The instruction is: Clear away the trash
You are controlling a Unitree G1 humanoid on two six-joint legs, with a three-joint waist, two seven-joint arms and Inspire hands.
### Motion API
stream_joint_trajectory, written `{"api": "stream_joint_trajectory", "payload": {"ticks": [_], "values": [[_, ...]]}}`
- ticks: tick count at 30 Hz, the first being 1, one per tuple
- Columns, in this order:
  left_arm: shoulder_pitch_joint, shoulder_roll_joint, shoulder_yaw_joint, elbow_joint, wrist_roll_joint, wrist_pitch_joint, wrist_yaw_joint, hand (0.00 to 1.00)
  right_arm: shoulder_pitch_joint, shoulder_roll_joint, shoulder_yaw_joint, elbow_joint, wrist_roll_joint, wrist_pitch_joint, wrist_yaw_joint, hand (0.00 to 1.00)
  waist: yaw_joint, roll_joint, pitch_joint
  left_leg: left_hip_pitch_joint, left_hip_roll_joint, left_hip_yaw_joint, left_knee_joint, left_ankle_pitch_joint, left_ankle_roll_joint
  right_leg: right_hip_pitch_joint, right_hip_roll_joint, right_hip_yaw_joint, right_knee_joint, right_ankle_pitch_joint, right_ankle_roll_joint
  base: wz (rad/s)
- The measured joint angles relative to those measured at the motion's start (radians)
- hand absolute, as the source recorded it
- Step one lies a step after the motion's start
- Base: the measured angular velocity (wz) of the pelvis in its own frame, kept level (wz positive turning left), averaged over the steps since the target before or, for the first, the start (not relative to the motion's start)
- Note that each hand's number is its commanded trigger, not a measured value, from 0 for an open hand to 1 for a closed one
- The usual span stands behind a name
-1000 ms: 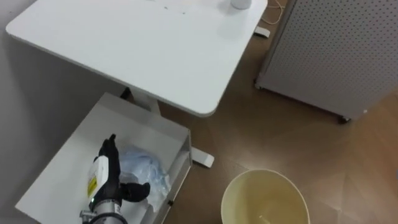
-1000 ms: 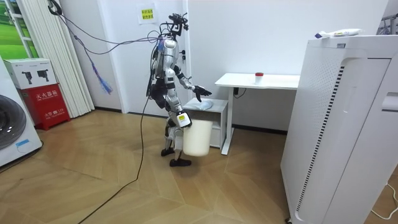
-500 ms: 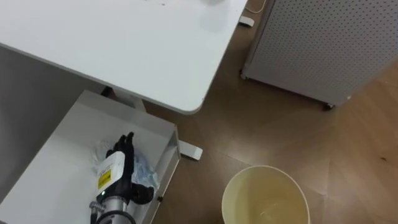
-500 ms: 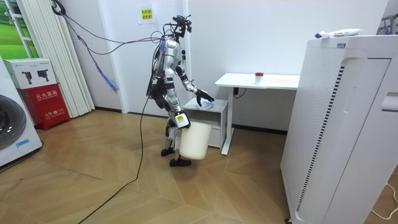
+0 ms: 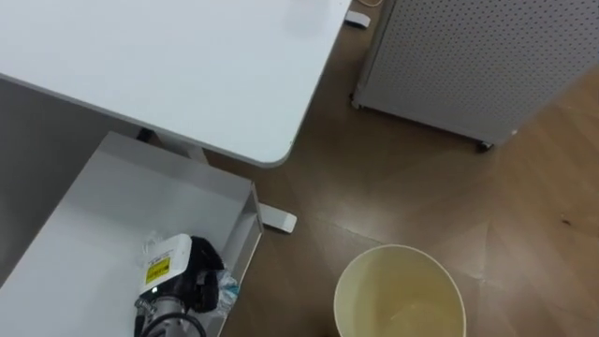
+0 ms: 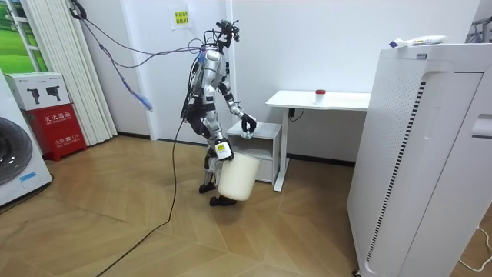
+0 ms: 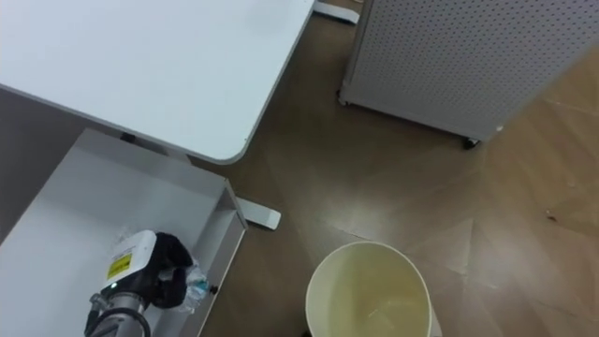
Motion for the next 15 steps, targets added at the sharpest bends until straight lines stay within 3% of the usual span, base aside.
{"api": "stream_joint_trajectory", "payload": {"ticks": [15], "values": [[-0.014,-0.003,-0.03,0.028,0.01,0.011,-0.029,1.0,-0.027,0.015,0.013,-0.007,0.0,0.017,-0.001,1.0,0.001,-0.001,0.001,-0.009,0.002,-0.001,0.001,0.0,0.0,-0.005,0.001,-0.004,-0.005,0.002,-0.003,0.0]]}}
